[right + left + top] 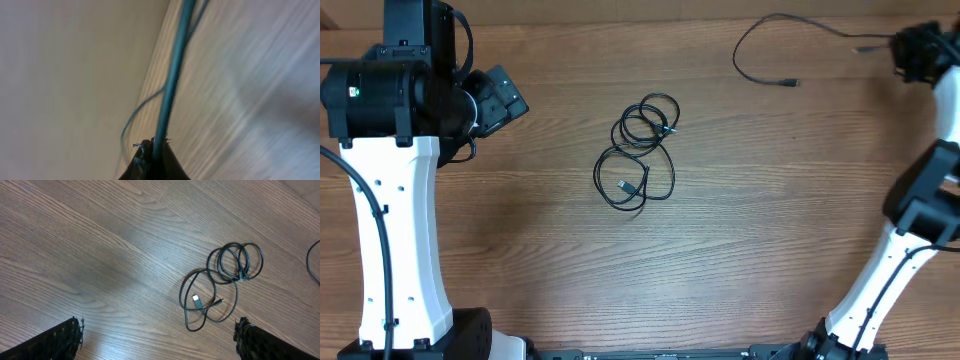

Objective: Untangle cables

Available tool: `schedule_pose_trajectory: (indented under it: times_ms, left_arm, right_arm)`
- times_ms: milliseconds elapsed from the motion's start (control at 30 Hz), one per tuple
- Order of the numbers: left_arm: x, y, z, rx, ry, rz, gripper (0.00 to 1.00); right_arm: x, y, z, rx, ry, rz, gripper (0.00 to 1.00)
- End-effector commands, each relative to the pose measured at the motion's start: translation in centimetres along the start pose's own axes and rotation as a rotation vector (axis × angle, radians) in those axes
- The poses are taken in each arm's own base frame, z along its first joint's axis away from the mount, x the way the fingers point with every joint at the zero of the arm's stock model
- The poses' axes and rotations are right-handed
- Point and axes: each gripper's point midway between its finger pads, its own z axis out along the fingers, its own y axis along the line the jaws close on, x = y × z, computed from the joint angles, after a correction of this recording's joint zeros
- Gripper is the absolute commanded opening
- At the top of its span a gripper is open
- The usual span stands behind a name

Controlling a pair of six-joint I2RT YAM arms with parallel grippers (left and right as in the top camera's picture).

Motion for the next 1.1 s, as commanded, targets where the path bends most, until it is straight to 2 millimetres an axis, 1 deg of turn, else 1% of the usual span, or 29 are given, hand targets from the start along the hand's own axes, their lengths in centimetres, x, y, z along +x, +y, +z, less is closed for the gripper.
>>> schedule_pose_trajectory:
  times_ms: [0,33,100,133,167,300,400,567,600,700,800,867,933,967,1033,1067]
  left_arm:
    - [-0.1,0.0,0.3,-0.003,0.005,0.008,1.0]
    - [-0.1,0.0,0.3,-0.003,0.005,0.007,1.0]
    - [-0.1,0.0,0.3,-0.002,0.005,0.008,0.99]
    - [-0.1,0.0,0.3,-0.003,0.005,0.008,1.0]
    - [-0.1,0.0,0.3,-0.002,0.004,0.008,1.0]
    - [-0.1,0.0,0.3,-0.003,0.005,0.008,1.0]
    - [-0.1,0.0,0.3,-0.002,0.005,0.008,1.0]
    - [-0.1,0.0,0.3,-0.002,0.005,0.008,1.0]
    - [-0.1,0.0,0.3,-0.002,0.004,0.008,1.0]
    - [-0.1,0.0,0.3,-0.003,0.005,0.008,1.0]
    - [-0.1,0.0,0.3,-0.003,0.005,0.008,1.0]
    - [-0.1,0.0,0.3,-0.003,0.005,0.008,1.0]
    - [-0.1,0.0,0.3,-0.003,0.005,0.008,1.0]
    - [-0.1,0.0,0.3,-0.003,0.005,0.008,1.0]
    - [-0.1,0.0,0.3,-0.003,0.005,0.008,0.99]
    - [-0.1,0.0,0.3,-0.003,0.005,0.008,1.0]
  right_arm:
    - [2.3,2.5,0.8,-0.02,0.019,-0.043,0.38]
    - [2.6,2.6,0.9,-0.021,0.022,-0.067,0.59]
    - [3.0,2.5,1.0,-0.015,0.032,-0.088,0.77]
    - [3.1,2.3,1.0,-0.005,0.038,-0.083,0.82]
    - [3.3,2.0,0.9,0.007,0.047,-0.076,0.82]
    - [2.6,0.1,0.1,0.056,0.06,-0.056,0.86]
    - [1.9,-1.0,-1.0,0.094,0.066,-0.116,0.94]
    - [-0.1,-4.3,-3.9,0.294,0.008,-0.188,1.0]
    - [-0.3,-4.9,-4.3,0.33,0.001,-0.205,1.0]
    - [-0.5,-6.7,-5.6,0.443,-0.005,-0.255,1.0]
    - [-0.1,-8.4,-6.5,0.535,0.017,-0.29,1.0]
    - [0.2,-8.8,-6.7,0.55,0.038,-0.307,1.0]
    - [0.9,-8.3,-6.4,0.513,0.075,-0.307,1.0]
    - [1.8,-7.5,-6.0,0.447,0.124,-0.327,0.96]
    - [3.8,-4.8,-5.1,0.267,0.223,-0.334,0.92]
    - [4.4,-3.6,-4.9,0.195,0.252,-0.327,0.89]
